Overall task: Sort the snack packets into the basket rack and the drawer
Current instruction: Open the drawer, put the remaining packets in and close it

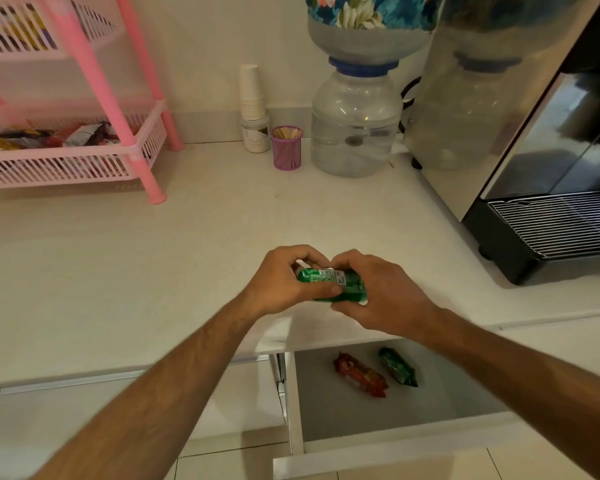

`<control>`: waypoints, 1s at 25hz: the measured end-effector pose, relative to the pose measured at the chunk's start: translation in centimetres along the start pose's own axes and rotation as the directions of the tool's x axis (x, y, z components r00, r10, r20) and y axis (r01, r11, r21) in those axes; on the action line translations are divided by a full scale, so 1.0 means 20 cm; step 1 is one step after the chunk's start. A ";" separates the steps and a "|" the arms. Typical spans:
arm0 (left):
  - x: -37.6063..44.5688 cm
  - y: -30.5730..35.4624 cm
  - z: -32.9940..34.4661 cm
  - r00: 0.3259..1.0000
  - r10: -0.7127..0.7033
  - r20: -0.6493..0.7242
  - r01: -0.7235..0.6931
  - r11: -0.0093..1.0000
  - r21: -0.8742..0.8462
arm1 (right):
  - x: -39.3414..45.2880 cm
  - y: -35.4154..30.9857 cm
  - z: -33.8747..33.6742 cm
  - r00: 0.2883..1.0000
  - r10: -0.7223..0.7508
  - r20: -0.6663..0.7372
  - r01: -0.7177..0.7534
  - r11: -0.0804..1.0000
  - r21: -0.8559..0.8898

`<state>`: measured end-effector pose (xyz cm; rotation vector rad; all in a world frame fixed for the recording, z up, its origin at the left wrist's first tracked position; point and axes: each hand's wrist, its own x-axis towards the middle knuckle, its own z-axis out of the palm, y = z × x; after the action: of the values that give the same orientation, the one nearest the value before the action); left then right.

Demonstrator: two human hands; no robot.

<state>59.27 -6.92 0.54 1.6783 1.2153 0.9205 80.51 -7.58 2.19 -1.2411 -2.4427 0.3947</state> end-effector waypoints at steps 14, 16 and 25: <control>-0.04 -0.44 -0.08 0.971 -0.224 -0.084 0.198 0.556 0.807 | -0.40 0.24 0.57 0.855 0.158 0.495 -0.167 0.986 -0.025; -0.03 -0.47 -0.08 0.973 -0.209 -0.092 0.198 0.566 0.800 | -0.34 0.30 0.70 0.796 0.217 0.566 -0.174 0.976 -0.129; 0.00 -0.50 -0.07 0.966 -0.227 -0.128 0.231 0.523 0.820 | -0.19 0.38 1.17 0.738 0.300 0.604 -0.179 0.951 -0.254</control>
<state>54.54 -4.98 -8.25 2.1261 2.0260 0.1139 77.50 -8.24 -22.46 -1.7429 -2.9283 0.8002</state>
